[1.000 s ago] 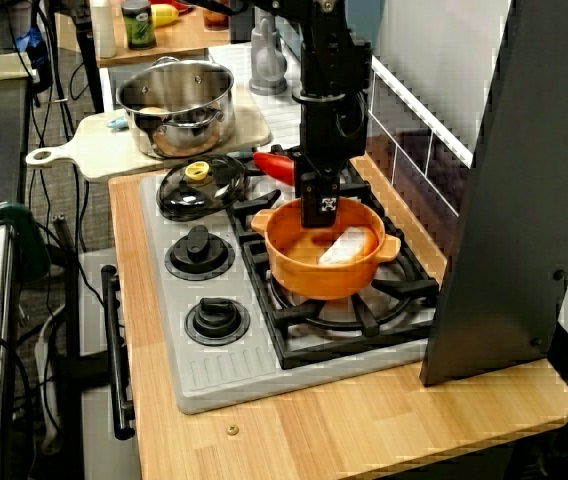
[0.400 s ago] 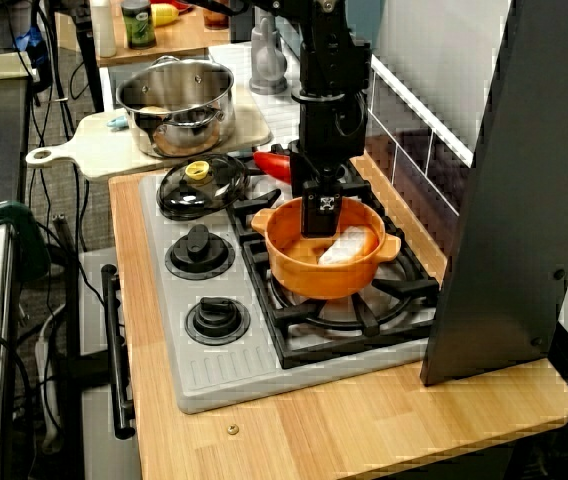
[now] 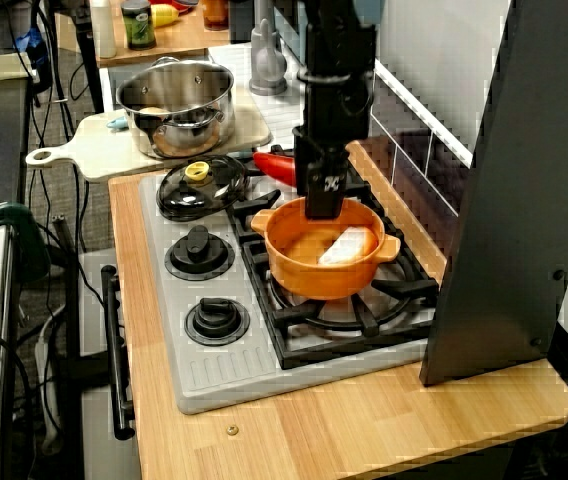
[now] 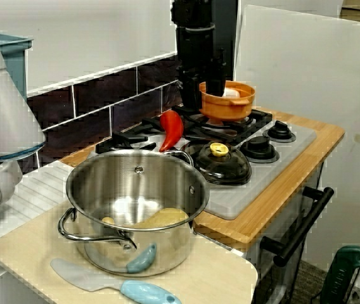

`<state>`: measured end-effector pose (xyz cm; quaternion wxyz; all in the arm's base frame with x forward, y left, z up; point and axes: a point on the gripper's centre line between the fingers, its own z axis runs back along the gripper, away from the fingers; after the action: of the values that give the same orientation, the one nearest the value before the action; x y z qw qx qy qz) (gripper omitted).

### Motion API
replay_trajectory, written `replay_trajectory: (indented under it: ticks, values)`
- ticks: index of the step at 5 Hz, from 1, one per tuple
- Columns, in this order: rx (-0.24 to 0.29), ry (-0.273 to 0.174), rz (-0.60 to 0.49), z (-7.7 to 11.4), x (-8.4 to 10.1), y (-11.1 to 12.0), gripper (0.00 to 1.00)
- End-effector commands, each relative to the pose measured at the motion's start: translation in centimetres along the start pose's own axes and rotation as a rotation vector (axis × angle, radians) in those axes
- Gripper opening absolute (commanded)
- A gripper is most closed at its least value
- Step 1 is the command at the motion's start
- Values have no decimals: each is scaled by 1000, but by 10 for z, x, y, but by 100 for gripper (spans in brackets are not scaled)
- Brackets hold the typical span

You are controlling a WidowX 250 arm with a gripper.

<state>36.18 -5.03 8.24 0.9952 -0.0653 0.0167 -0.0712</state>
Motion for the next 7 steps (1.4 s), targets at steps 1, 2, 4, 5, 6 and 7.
replay_trajectory:
  ticks: [1, 2, 4, 5, 6, 7]
  values:
    - [-19, -77, -48, 55, 4, 4, 100]
    - [-40, -106, -82, 69, 0, 6, 100]
    - [-6, -167, -68, 77, -28, -28, 100]
    - [8, -176, -26, 69, -31, -40, 100]
    - [18, -180, -11, 64, -30, -45, 100]
    - [31, -169, -12, 59, -29, -47, 100]
